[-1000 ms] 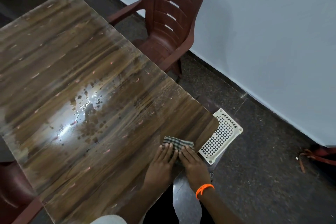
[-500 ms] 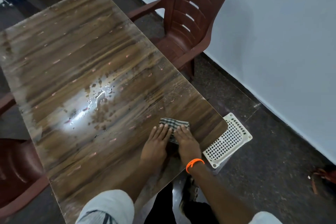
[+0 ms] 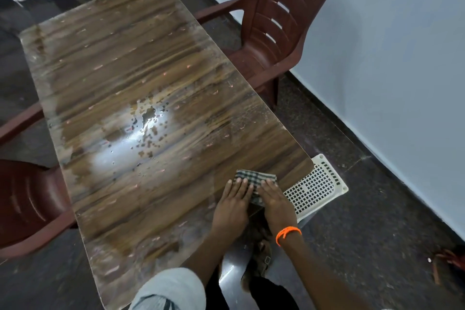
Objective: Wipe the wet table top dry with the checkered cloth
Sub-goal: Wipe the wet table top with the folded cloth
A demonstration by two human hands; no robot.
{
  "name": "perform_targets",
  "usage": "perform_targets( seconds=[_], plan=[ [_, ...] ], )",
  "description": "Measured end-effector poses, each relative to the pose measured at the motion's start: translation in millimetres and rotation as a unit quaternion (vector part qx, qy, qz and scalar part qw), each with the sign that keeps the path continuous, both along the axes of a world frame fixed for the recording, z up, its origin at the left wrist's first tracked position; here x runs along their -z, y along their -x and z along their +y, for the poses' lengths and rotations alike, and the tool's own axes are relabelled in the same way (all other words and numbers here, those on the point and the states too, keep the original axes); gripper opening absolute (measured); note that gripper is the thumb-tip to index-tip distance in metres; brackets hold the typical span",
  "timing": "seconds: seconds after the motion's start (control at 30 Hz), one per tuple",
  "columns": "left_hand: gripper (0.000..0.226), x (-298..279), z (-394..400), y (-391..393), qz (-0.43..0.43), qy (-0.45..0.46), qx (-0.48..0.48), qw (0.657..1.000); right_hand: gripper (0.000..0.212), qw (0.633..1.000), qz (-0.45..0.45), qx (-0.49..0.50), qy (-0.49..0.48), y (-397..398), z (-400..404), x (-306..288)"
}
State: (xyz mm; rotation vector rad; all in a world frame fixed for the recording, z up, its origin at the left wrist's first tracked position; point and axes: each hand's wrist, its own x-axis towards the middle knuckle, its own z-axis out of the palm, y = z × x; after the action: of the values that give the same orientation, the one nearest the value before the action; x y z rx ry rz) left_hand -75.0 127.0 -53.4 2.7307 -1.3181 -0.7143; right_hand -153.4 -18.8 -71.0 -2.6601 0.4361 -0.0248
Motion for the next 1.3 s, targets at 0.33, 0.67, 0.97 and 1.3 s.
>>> perform_targets(
  seconds=[0.33, 0.67, 0.97, 1.3],
  plan=[
    [0.065, 7, 83, -46, -0.033, 0.021, 0.006, 0.999, 0.047, 1.0, 0.003, -0.017, -0.022, -48, 84, 6],
    [0.074, 2, 100, 7, 0.051, -0.006, 0.074, 0.996, 0.043, 0.999, -0.024, 0.042, 0.0, 25, 105, 10],
    [0.086, 1, 88, -44, 0.032, 0.023, 0.059, 0.997, 0.047, 0.995, -0.013, 0.098, 0.007, -33, 103, 2],
    [0.085, 14, 185, 19, 0.052, 0.031, 0.023, 0.998, 0.046, 1.0, 0.001, 0.001, -0.027, 17, 181, 10]
  ],
)
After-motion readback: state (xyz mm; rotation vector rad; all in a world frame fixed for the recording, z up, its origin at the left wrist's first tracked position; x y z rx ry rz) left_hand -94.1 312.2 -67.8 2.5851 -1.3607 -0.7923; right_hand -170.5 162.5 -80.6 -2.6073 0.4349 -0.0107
